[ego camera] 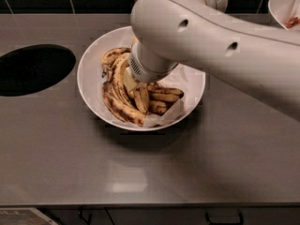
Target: Pick banana from white bowl
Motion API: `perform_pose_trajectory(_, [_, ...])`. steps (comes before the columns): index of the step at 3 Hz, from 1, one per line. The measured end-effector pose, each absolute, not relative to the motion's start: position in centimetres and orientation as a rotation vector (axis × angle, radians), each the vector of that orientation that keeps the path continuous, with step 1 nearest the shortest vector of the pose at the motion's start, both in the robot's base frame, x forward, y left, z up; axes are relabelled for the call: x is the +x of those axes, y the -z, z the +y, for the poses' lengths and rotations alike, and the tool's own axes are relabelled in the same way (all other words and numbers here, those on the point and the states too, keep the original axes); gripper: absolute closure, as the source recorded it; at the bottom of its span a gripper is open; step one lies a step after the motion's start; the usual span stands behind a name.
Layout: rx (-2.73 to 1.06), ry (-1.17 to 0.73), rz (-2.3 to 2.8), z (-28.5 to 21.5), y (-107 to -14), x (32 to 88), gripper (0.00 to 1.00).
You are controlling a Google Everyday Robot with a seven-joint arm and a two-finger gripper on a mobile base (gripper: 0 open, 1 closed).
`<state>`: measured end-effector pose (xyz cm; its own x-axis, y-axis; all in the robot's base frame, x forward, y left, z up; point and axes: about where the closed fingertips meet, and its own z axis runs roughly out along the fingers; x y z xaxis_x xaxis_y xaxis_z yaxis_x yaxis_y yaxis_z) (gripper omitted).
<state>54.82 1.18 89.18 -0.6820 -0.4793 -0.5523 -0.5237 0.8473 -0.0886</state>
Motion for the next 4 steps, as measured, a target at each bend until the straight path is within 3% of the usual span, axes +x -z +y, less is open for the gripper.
perform_pose_trajectory(1, [-0.73, -0.102, 2.444, 1.2, -89.2, 54.8, 0.93])
perform_pose_trajectory(2, [-0.731, -0.102, 2.445, 1.2, -89.2, 54.8, 1.0])
perform_pose_trajectory(4, [-0.813, -0.151, 2.326, -0.2, -93.6, 51.6, 1.0])
